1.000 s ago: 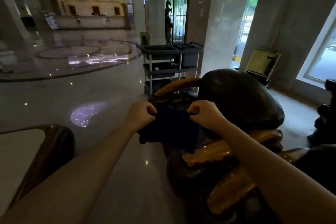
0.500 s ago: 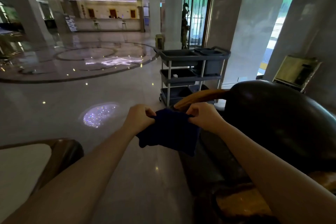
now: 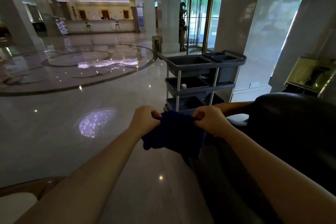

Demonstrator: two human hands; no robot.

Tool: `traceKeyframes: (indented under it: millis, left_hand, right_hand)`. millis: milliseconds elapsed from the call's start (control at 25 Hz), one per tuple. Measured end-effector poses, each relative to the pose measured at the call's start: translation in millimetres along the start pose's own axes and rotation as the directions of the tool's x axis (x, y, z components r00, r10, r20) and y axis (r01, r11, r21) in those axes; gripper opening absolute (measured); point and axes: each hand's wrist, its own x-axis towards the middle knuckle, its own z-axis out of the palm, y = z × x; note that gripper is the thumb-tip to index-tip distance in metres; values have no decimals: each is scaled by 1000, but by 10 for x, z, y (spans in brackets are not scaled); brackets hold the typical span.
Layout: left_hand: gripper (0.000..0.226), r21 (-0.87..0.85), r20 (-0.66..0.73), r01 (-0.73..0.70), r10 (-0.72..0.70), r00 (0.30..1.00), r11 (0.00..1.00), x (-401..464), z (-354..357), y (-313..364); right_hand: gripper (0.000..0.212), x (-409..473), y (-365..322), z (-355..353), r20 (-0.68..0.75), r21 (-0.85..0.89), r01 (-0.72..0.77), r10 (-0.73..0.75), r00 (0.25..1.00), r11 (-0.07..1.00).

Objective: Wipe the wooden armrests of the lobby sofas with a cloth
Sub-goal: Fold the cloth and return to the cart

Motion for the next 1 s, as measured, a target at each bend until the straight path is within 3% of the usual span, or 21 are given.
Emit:
traceKeyframes:
  millis: [640, 1000]
  left_hand:
    - [9, 16, 26, -41, 41, 999, 999, 4357, -125, -1587]
    - [6, -6, 207, -270, 265, 942, 963, 7061, -232, -2161]
  right_hand:
    - [12, 4497, 698, 765, -7, 16, -43, 43, 999, 999]
    - [9, 6710, 1003, 967, -191, 4, -183, 181, 965, 983]
